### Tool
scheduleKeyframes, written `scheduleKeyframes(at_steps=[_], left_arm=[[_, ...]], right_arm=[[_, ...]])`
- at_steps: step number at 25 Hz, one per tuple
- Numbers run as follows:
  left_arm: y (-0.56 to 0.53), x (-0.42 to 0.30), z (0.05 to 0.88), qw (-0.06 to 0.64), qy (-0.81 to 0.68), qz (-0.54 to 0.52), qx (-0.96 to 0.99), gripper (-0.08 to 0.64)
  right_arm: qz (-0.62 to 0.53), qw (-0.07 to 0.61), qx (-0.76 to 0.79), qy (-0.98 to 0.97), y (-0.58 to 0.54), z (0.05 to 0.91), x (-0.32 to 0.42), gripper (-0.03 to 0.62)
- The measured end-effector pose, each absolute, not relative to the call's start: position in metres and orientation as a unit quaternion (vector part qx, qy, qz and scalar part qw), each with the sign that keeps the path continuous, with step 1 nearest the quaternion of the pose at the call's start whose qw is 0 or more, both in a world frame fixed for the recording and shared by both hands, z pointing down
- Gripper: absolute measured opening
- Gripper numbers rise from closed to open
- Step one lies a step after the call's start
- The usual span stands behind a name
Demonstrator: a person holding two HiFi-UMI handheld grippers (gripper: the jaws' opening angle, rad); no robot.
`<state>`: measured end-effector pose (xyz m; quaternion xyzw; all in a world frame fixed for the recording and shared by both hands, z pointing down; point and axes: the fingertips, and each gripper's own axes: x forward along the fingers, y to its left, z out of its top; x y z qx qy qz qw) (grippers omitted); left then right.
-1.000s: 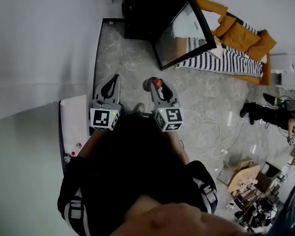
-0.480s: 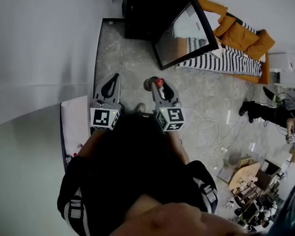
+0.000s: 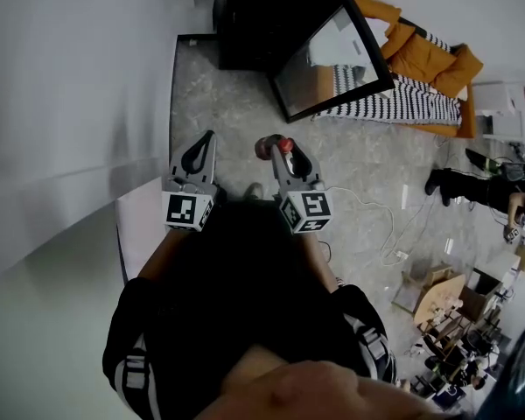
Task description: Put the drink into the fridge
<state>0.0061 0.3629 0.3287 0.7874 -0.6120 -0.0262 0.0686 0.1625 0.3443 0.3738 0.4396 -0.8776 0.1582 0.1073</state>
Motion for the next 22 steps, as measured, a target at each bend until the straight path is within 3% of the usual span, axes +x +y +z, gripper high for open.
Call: scheduleKeyframes(at_steps=[22], left_arm=[[0.319,-0.045,0.351,0.085,-0.606,-0.030,0.790,0.005]], right_arm=[[0.150,0.092,0.449,-0.876,0.268,0.380,0.108,0.127]])
